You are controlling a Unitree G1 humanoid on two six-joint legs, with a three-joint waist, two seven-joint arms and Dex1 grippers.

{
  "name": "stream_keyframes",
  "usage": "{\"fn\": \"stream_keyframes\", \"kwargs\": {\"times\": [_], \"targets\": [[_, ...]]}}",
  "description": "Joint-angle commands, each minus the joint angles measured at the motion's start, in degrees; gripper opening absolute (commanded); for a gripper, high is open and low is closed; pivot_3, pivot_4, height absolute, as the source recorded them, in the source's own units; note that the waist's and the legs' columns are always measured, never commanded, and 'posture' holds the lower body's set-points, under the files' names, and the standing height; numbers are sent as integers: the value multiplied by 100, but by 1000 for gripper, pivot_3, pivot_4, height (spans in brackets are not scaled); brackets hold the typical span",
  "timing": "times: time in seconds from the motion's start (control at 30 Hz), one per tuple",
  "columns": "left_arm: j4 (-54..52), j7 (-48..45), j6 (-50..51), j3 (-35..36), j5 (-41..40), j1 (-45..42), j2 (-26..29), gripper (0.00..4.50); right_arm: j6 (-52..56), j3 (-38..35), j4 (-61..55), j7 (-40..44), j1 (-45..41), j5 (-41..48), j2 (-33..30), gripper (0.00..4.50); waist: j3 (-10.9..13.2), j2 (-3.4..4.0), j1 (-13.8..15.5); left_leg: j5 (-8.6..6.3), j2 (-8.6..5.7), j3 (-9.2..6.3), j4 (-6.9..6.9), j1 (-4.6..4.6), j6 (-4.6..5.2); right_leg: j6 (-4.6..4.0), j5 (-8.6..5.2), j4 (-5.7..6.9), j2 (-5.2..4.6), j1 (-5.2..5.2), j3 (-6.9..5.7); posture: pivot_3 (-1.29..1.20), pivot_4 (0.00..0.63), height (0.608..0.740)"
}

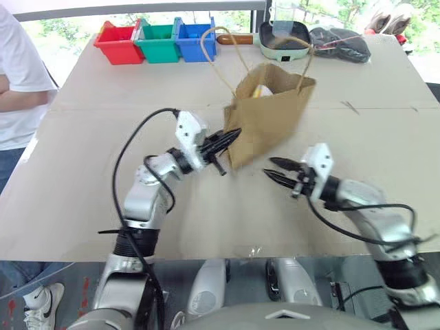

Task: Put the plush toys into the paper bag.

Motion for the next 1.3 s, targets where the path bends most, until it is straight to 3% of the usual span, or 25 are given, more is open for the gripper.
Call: {"fn": "stream_keyframes", "kwargs": {"times": [0.03,0.13,0.17,0.33,0.47,0.5,0.6,0.73,0.8,0.97,1.1,1.2,1.3], "targets": [[763,-1725,-600,153,-386,-558,439,0,-98,-1152,-799,164,654,315,-540,2693,0,2,2,0,-4,-3,0,0,0,0,0,-1,0,0,-2,0,150,740],[2251,-2885,-1266,128,-273,-1369,566,0,-147,-2119,-1041,514,1564,484,-1037,4239,0,1,-15,-1,-3,-2,2,10,1,1,-1,-8,4,16,-3,0,150,740],[2745,-3234,-1517,97,-192,-1631,561,0,-181,-2378,-1092,573,1799,502,-1121,4441,0,1,0,-1,-4,-1,2,11,2,1,-1,-7,5,18,-2,0,150,740],[4979,-3956,-3297,52,384,-2686,245,0,-282,-2826,-1256,393,2052,474,-1178,4441,-1,-2,-84,-1,-3,8,8,14,3,2,0,-5,8,18,7,0,150,740],[5838,-4009,-3830,14,691,-3002,247,0,-268,-2597,-1360,288,1897,408,-1139,4441,-1,-3,-155,-1,-1,1,8,11,3,2,-1,-2,11,17,5,0,150,740],[5876,-4009,-3845,-10,696,-2992,272,747,-288,-2554,-1348,285,1873,383,-1138,4500,-1,-2,-158,-1,-1,0,8,10,3,2,-1,-3,11,17,4,0,150,740],[5728,-4009,-3810,22,626,-2850,307,1755,-303,-2511,-1290,316,1800,414,-1140,4500,0,-3,-156,-1,-1,-4,9,6,3,3,-1,-2,10,16,1,0,150,740],[4263,-3559,-2590,336,299,-1960,615,3275,-313,-2488,-1062,530,1587,557,-1221,4500,-1,-2,-197,-1,0,2,8,11,3,3,-1,0,8,17,7,0,150,740],[3049,-3251,-1611,495,1,-1258,935,4430,-284,-2572,-950,691,1531,709,-1286,4500,0,-2,-193,-1,11,-5,7,12,3,2,-1,4,10,12,8,0,150,740],[-61,-1687,779,1352,-759,955,1704,4430,-271,-2988,-519,1338,1802,986,-1647,4500,0,2,-185,-2,29,-26,6,15,4,1,-2,9,-2,13,14,0,150,740],[-1880,-808,2081,2362,-1453,2865,1950,4430,-230,-3634,-177,1789,2183,1138,-1952,4500,2,6,-68,-2,24,-27,3,18,5,2,-2,0,-49,19,5,0,150,740],[-2776,-314,2426,2963,-1581,4054,1790,4430,-222,-4025,41,2174,2611,1098,-2166,4500,-1,5,-3,-3,23,-18,3,30,5,2,-3,-5,-55,29,8,0,150,740],[-3089,-123,2359,3086,-1554,4588,1634,4430,-245,-4079,131,2301,2750,1074,-2220,4500,-3,5,47,-3,21,-12,7,29,5,0,-7,-16,-53,37,2,0,150,740]]}}
